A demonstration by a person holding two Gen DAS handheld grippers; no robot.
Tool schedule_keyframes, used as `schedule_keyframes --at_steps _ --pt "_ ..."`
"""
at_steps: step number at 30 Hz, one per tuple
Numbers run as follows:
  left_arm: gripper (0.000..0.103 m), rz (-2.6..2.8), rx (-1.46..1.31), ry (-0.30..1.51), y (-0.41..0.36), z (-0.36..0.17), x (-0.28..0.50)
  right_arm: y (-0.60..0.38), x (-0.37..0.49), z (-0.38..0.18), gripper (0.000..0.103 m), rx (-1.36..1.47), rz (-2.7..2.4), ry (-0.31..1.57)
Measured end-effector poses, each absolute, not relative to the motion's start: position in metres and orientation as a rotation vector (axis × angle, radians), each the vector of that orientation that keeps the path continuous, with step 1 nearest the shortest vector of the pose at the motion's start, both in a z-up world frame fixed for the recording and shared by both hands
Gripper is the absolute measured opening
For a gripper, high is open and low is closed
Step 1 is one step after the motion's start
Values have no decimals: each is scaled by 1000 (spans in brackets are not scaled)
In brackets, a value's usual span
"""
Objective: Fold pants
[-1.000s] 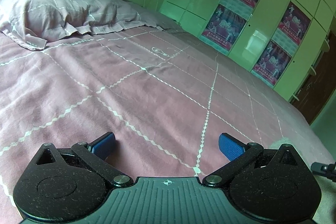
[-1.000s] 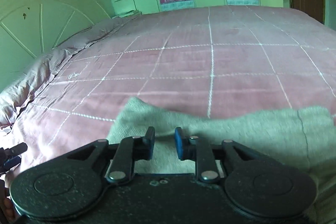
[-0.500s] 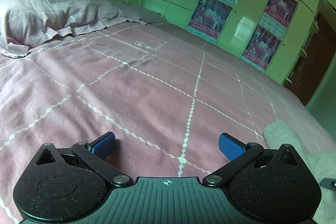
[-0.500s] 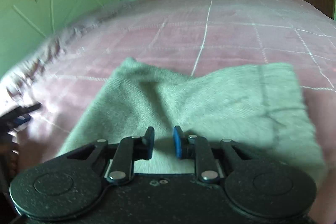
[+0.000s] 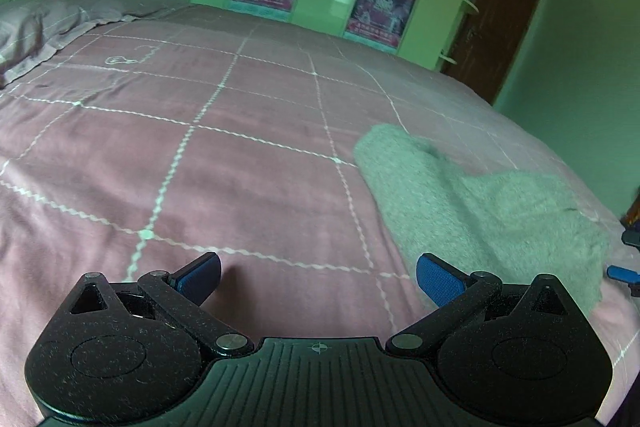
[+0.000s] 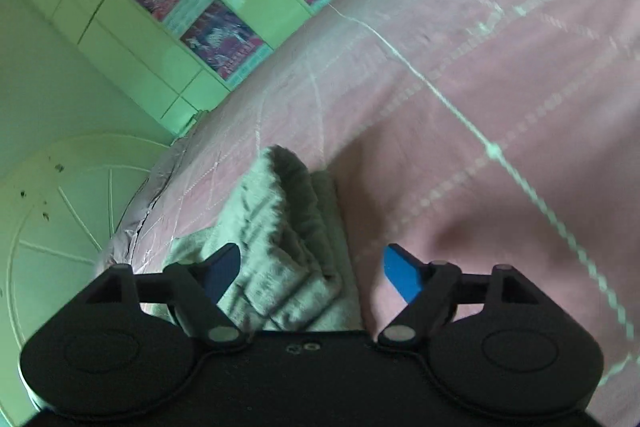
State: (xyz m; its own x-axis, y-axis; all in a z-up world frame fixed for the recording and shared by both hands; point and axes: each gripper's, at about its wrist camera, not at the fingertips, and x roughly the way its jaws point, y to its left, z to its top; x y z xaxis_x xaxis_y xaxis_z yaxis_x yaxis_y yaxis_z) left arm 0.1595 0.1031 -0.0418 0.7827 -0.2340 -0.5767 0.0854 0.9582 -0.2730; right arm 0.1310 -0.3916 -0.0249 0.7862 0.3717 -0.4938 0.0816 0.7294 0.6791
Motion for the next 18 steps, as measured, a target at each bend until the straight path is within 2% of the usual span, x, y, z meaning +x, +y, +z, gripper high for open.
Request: schedule_keyframes --at_steps 4,7,10,14,18 --pt "103 -175 -242 662 91 -56 149 -404 124 -61 73 903 213 643" --pt "103 -173 -179 638 85 -62 140 -405 117 -69 73 924 244 596" --pt "103 -160 -157 670 79 -55 144 -399 120 -67 79 881 266 609" --pt "103 -142 -184 677 80 -52 144 -393 121 -65 95 880 297 590" --pt "103 -128 -199 676 78 -53 147 -383 114 -62 97 827 296 586"
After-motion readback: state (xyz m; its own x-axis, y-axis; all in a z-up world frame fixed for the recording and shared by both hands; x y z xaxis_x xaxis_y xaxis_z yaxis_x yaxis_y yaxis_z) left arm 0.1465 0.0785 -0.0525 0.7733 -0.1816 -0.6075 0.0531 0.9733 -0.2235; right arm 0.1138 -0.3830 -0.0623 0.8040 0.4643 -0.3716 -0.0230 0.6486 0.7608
